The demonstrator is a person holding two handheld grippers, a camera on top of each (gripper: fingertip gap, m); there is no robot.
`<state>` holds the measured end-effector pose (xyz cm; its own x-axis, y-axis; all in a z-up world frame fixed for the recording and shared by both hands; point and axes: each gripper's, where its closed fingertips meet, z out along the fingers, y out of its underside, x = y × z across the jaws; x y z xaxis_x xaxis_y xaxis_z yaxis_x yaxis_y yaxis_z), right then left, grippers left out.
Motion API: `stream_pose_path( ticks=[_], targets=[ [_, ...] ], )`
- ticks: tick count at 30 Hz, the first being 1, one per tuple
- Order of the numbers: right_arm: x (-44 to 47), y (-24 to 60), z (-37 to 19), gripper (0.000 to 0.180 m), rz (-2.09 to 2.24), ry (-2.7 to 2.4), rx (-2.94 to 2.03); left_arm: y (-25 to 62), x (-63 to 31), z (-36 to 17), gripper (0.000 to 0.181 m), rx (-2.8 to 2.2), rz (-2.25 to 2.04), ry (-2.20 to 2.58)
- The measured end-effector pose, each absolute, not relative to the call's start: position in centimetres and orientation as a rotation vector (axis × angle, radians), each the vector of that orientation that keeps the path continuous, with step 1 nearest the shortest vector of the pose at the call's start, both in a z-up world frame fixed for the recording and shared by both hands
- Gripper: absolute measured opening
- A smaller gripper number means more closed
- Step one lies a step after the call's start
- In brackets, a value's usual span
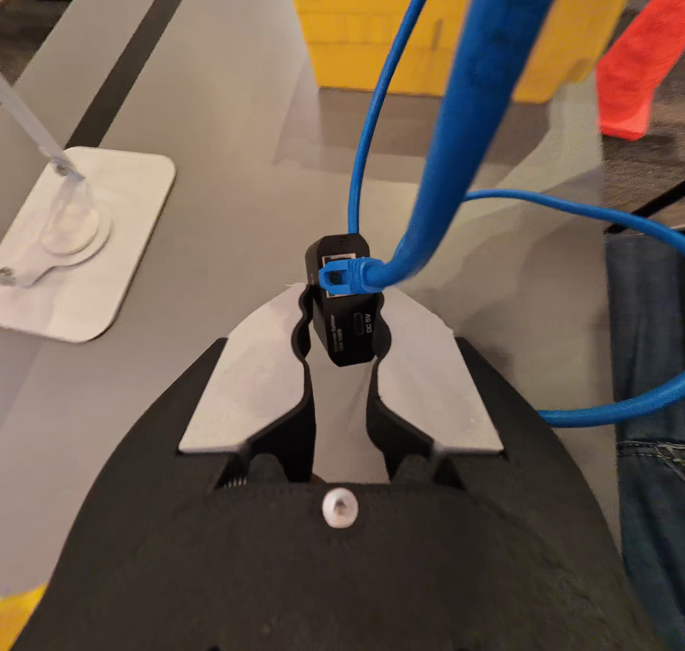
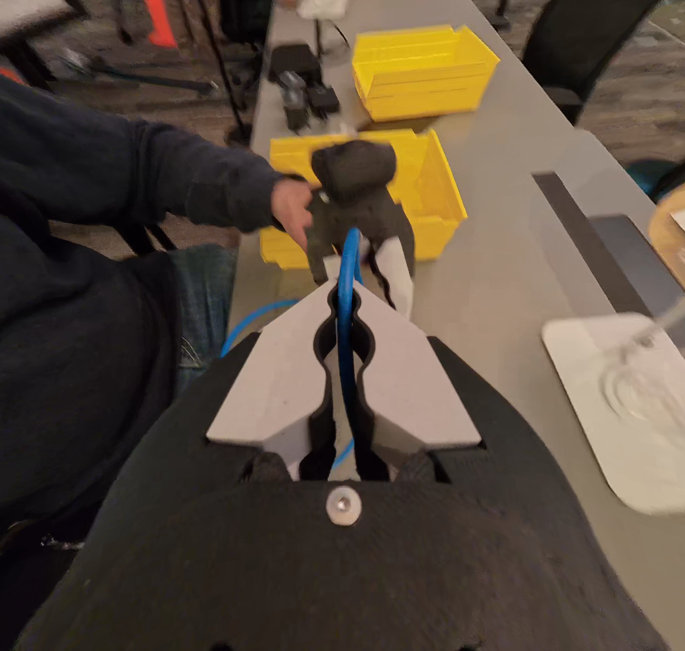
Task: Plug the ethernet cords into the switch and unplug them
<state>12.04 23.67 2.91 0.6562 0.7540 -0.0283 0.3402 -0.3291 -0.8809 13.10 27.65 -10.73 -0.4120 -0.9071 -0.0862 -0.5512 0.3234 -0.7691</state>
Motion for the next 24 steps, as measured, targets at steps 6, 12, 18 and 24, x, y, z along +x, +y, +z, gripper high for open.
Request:
stream_pose_path(
  ticks=[6, 12, 18, 24],
  targets=[
    [17.3, 22.7, 1.4, 0.043, -0.062, -0.808, -2.098, 32.2, 11.5, -10.6, 0.028, -1.373, -0.319, 2.083],
    [11.6, 21.8, 1.3, 0.054, -0.028, -0.959, -2.016, 31.3, 11.0, -10.3, 0.028, -1.463, -0.272, 2.106],
    [10.2, 25.4, -1.1, 0.004, -0.075, -0.914, -1.985, 30.0, 10.7, -9.8, 0.028, -1.443, -0.267, 2.124],
    [9.1, 25.3, 0.1, 0.001, 0.08, -0.874, -1.905, 29.7, 11.1, -8.6, 0.029, -1.348, -0.357, 2.104]
  ],
)
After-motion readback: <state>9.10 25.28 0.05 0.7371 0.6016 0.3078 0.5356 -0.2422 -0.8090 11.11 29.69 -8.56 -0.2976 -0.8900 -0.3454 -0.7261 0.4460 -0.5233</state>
